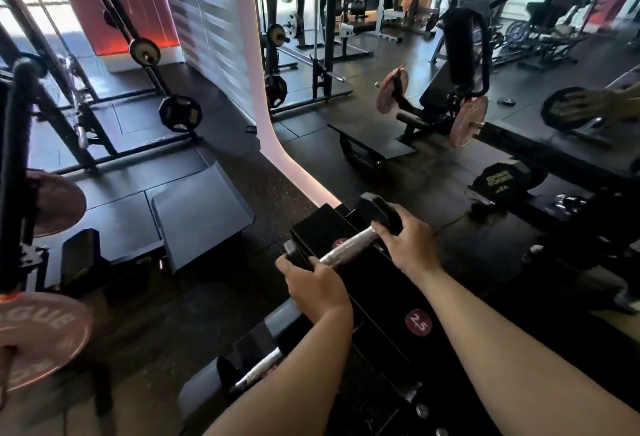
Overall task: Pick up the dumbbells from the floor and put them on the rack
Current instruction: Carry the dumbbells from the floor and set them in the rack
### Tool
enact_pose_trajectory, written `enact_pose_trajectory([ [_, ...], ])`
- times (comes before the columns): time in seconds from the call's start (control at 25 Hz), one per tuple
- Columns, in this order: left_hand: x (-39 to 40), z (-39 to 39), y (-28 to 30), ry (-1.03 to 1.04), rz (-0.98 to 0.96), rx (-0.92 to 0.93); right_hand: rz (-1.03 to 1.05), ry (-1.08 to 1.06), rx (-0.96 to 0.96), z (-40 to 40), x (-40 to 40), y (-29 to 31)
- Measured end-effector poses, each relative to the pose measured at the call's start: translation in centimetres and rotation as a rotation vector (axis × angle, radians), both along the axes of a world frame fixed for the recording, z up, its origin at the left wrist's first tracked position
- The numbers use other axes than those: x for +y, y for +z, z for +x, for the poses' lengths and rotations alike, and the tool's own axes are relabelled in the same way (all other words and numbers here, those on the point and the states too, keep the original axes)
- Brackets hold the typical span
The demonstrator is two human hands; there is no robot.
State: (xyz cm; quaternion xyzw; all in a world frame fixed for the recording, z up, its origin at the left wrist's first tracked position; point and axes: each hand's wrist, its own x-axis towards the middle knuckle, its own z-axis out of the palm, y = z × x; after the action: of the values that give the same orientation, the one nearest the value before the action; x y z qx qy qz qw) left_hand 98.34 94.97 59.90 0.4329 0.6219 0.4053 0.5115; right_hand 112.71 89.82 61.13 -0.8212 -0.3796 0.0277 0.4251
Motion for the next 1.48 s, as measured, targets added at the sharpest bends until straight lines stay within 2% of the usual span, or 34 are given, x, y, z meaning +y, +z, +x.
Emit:
enact_pose_trajectory([
  [0.16,3.9,3.3,-3.3,-0.011,0.001,0.074,-0.049,-0.026,0.053,3.2,4.0,-3.1],
  [0.4,5.1,6.1,-6.1,0.047,-0.032,0.094,-0.138,-0.017,0.085,6.3,6.8,-6.9],
  [0.6,5.7,6.8,-6.0,0.141,-0.039,0.074,-0.193,0.016,0.046,7.2,7.4,-6.8],
  [0.84,5.2,5.8,-5.5,0.130,-0.169,-0.048,-0.207,-0.016,0.130,6.2,6.0,-5.7],
  [1.0,4.0,6.1,-3.6,0.049,0.001,0.058,-0.111,-0.074,0.211,5.3,3.3,-4.9],
  [1.16,1.6,7.6,-0.4,-0.102,0.210,0.195,0.013,-0.169,0.298,5.9,-2.0,-2.0],
  [1.28,-1.6,9.0,1.4,-0.295,0.353,0.103,0.093,-0.302,0.287,5.9,-8.3,0.4],
  [1.4,-6.4,10.4,2.5,-0.645,0.405,-0.068,0.139,-0.470,0.257,5.1,-16.7,2.3],
  [1.48,-11.1,10.8,3.1,-0.954,0.410,-0.054,0.160,-0.594,0.239,3.8,-23.7,3.3],
])
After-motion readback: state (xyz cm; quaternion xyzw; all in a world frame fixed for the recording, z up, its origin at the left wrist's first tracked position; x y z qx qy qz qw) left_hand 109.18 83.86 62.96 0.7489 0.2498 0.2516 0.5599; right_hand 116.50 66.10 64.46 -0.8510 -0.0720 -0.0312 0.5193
